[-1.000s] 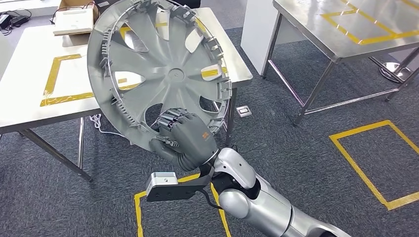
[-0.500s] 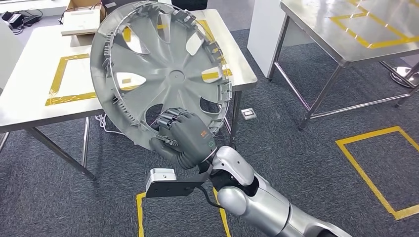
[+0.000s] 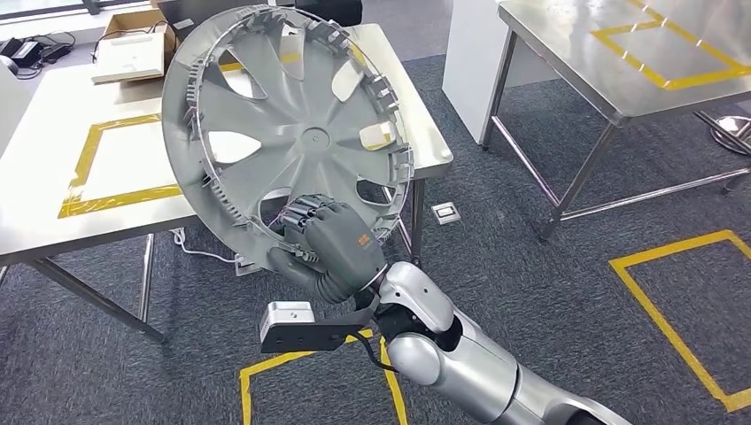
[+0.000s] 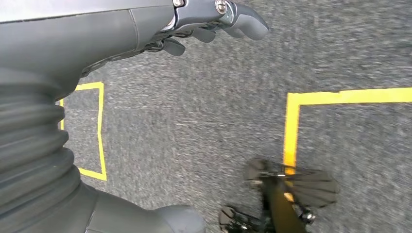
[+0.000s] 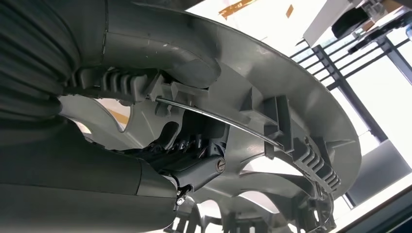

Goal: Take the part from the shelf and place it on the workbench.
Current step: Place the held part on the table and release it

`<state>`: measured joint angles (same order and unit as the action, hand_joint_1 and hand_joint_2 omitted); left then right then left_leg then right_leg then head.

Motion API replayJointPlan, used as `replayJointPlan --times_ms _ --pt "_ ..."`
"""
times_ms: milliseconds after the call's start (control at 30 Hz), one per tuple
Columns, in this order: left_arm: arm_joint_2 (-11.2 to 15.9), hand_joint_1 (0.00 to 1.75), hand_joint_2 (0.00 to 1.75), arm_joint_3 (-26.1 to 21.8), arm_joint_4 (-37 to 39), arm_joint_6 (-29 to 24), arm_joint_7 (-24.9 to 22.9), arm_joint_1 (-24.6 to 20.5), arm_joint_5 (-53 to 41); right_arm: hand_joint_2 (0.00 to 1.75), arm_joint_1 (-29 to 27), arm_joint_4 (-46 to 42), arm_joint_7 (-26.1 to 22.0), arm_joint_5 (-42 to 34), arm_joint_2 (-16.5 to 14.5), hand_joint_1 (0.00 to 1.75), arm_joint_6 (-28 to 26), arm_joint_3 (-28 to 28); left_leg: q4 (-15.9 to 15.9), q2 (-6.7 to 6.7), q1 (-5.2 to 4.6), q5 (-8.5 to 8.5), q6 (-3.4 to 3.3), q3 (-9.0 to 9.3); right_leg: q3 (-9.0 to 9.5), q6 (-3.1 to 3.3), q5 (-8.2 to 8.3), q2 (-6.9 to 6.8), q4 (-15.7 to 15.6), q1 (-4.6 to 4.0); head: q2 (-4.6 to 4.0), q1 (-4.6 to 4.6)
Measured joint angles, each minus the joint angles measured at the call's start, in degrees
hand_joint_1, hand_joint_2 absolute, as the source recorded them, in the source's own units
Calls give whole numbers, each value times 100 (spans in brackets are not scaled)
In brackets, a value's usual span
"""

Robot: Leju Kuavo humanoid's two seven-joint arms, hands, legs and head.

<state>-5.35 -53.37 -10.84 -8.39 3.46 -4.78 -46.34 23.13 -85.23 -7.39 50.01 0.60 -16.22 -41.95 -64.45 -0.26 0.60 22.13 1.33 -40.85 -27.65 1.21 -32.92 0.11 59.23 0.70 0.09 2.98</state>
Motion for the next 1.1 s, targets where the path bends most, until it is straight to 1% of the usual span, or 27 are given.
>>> replayJointPlan --times_ms 33,67,133,167,200,233,267,333,367,400,433,467,500,533,567,600,667,700,733,767,833,867,900,933,967,1033,1100 --pt "2 0 175 0 1 -1 1 -2 0 175 7 3 -1 1 -2 175 -4 -1 241 9 -26 -39 -39 110 41 -33 -53 0 -16 -7 0 -8" --pt "3 0 175 0 1 -1 1 -5 -1 175 16 6 -2 2 -4 175 -7 -1 359 14 -47 12 -75 179 80 -71 -77 0 -34 -12 0 -9" --pt "3 0 175 -1 1 -3 1 -14 -2 175 33 9 -1 2 -7 175 -11 -2 482 8 -45 155 -136 287 116 -151 -31 -1 -10 -18 0 -7" --pt "4 0 175 -2 0 -4 2 -11 -2 175 37 10 0 -3 -8 175 -10 -2 522 -3 -31 182 -168 344 80 -185 32 -2 102 -16 0 8" --pt "4 0 175 -3 0 -4 2 -8 -2 175 40 12 1 -9 -9 175 -9 -3 563 -11 -18 213 -200 414 -43 -215 93 -2 312 -14 0 17" --pt "4 0 175 -4 -1 -4 4 -8 -2 175 42 14 2 -12 -9 175 -8 -3 599 -22 -7 244 -224 488 -246 -240 107 -1 614 -10 0 28" --pt "5 0 175 -7 -1 -4 7 -9 -2 175 41 17 0 -13 -7 175 -7 -4 622 -31 -5 288 -243 548 -501 -260 57 1 949 -7 0 44" --pt "4 0 175 -21 0 -4 9 0 -2 175 35 20 -3 -7 1 175 -8 -4 640 -54 -5 406 -252 685 -1007 -286 -250 2 1452 -7 0 57" --pt "3 0 175 -31 1 -4 9 13 -2 175 26 21 -3 -7 5 175 -8 -4 641 -66 -5 477 -245 772 -1171 -288 -378 1 1512 -7 0 60" --pt "2 0 175 -39 2 -4 8 28 -2 175 14 21 -2 -8 10 175 -8 -4 640 -77 -5 554 -236 874 -1262 -285 -397 1 1425 -7 0 61" --pt "-1 0 175 -46 4 -4 9 40 -2 175 1 22 1 -11 15 175 -8 -4 640 -85 -5 633 -226 983 -1282 -281 -258 1 1198 -6 0 63" --pt "-4 0 175 -50 5 -4 11 47 -2 175 -9 24 3 -13 21 175 -8 -4 641 -90 -5 713 -212 1081 -1258 -264 45 -1 871 -6 0 64" --pt "-6 0 175 -53 7 -4 13 46 -2 175 -16 26 2 -13 31 175 -10 -4 621 -94 -12 798 -192 1174 -1238 -243 435 -6 507 -14 0 62" --pt "-8 0 175 -56 8 -4 15 41 -3 175 -19 29 1 -12 39 175 -10 -5 611 -98 -21 879 -163 1236 -1207 -206 742 -9 242 -27 0 59" --pt "-8 0 175 -58 7 -4 17 35 -4 175 -19 30 0 -10 46 175 -12 -5 615 -99 -29 951 -127 1287 -1181 -161 944 -7 74 -43 0 56" --pt "-8 0 175 -60 6 -3 19 28 -6 175 -14 30 -1 -9 50 175 -15 -5 606 -100 -38 985 -85 1344 -1154 -113 1004 -3 0 -56 0 53" --pt "-8 0 175 -61 2 0 29 11 -11 175 -1 25 6 -11 48 175 -17 -3 573 -89 -32 991 -17 1420 -1018 -12 951 12 -22 -54 0 54" --pt "-10 0 175 -61 2 4 46 -3 -15 175 7 26 12 -14 45 175 -17 0 434 -77 -29 974 9 1389 -945 32 933 12 -48 -44 0 45" --pt "-13 0 175 -61 3 19 69 -20 -18 175 16 28 17 -16 42 175 -17 2 211 -62 -22 999 31 1272 -879 71 908 10 -64 -37 0 39" --pt "-17 0 175 -61 4 36 98 -33 -21 175 26 35 24 -19 39 175 -16 4 -104 -47 -15 1074 53 1074 -828 96 868 9 -78 -32 0 32" --pt "-21 0 175 -61 6 67 133 -39 -35 175 69 74 48 -41 32 175 19 11 -727 -33 -8 1382 95 583 -743 123 773 16 -83 -33 0 26" --pt "-20 0 175 -61 6 73 137 -34 -48 175 110 121 72 -64 27 175 63 17 -882 -31 -6 1516 104 388 -691 123 722 25 -82 -33 0 24" --pt "-18 0 175 -61 5 77 134 -32 -68 175 178 195 101 -97 15 175 126 27 -870 -29 -5 1539 106 268 -629 117 670 34 -82 -32 0 24" --pt "-15 0 175 -61 5 81 132 -32 -92 175 266 286 129 -134 -3 175 196 39 -722 -25 -4 1437 102 225 -568 109 622 41 -82 -30 0 23" --pt "-11 0 175 -61 4 84 128 -36 -113 175 363 390 154 -169 -27 175 263 52 -492 -21 -4 1244 94 232 -510 99 581 45 -82 -29 0 23" --pt "-5 0 175 -61 4 91 121 -45 -162 175 602 645 190 -235 -90 175 402 93 115 3 -7 639 66 303 -421 69 506 47 -72 -36 0 21" --pt "-6 0 175 -60 5 105 105 -67 -210 175 920 990 209 -293 -182 175 545 148 505 26 -24 229 -1 343 -395 17 435 60 -53 -56 0 15"
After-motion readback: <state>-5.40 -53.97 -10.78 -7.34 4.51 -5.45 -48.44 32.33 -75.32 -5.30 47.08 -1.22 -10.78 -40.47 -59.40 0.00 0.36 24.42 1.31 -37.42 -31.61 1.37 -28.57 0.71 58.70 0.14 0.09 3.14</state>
